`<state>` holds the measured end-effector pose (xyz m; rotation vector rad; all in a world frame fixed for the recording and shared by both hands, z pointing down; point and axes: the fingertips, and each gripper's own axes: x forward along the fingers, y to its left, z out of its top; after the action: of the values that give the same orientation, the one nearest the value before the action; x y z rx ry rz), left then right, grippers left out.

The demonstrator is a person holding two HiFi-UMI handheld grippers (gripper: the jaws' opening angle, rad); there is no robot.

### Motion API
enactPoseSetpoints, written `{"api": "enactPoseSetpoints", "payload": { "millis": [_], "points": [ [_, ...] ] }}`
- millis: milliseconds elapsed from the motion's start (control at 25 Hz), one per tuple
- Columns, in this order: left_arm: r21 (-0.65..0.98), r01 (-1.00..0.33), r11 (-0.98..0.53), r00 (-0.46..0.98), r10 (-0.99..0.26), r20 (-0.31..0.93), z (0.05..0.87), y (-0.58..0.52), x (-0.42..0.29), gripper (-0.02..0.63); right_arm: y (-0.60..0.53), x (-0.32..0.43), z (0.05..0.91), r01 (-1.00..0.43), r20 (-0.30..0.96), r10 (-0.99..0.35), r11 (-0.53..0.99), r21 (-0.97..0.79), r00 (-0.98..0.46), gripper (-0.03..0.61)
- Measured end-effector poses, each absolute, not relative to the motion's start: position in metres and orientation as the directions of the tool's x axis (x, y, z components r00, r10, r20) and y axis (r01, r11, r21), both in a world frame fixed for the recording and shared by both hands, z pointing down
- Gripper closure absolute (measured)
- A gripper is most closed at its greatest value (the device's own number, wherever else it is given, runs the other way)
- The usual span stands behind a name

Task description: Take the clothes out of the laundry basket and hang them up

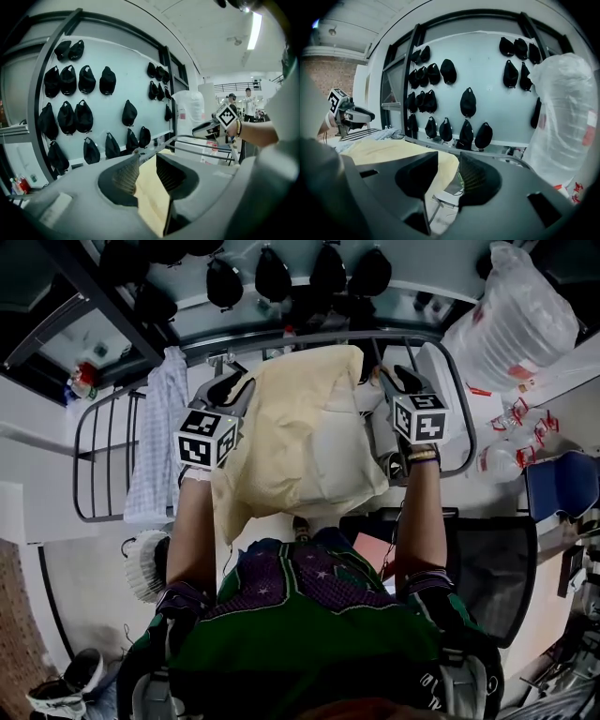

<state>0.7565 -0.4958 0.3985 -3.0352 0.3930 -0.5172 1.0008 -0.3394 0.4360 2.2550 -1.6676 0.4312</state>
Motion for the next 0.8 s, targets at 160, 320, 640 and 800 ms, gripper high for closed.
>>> {"api": "enactPoseSetpoints", "payload": {
  "millis": [160, 320, 640, 800],
  "points": [
    [-0.069, -0.246, -0.967, 0.924, -0.255, 0.284, 0.382, -0.483, 0.724, 0.492, -0.323, 0.972, 0.419, -0.952, 0.389, -0.87, -0.298, 0.073, 0.302, 0.448],
    [-0.063, -0.252, -0.966, 0.933, -0.26, 0.251, 0.364, -0.469, 0.683, 0.491, -0.307, 0.932, 0.401, -0.949, 0.368, -0.876, -0.304, 0.081, 0.311, 0.448],
    [-0.064, -0.271, -0.96, 0.94, -0.278, 0.199, 0.338, -0.444, 0.59, 0.492, -0.277, 0.846, 0.36, -0.944, 0.295, -0.897, -0.317, 0.091, 0.33, 0.448],
    [-0.054, -0.273, -0.96, 0.943, -0.279, 0.181, 0.33, -0.429, 0.544, 0.492, -0.255, 0.801, 0.345, -0.94, 0.271, -0.9, -0.327, 0.097, 0.341, 0.448]
  ]
}}
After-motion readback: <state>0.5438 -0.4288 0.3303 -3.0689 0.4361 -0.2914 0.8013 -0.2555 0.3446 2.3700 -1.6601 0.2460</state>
